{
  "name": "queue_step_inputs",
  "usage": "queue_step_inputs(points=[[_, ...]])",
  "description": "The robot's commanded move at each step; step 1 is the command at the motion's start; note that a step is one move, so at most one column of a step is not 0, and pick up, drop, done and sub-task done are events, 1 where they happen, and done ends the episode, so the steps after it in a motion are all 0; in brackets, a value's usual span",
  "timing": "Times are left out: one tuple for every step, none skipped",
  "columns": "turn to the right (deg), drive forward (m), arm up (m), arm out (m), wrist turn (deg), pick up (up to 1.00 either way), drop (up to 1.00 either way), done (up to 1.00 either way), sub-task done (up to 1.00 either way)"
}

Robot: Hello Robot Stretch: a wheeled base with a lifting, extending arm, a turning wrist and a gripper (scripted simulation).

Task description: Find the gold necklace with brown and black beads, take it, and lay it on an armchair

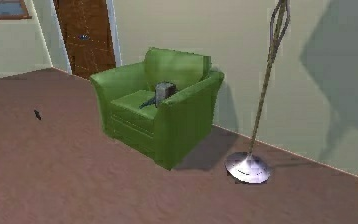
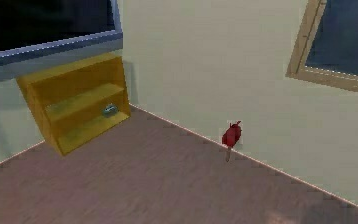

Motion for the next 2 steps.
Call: queue_step_inputs(points=[[-45.0, 0.00, 0.00, 0.00, 0.0, 0.00, 0.00, 0.00, 0.00], [-6.0, 0.00, 0.00, 0.00, 0.0, 0.00, 0.00, 0.00, 0.00]])
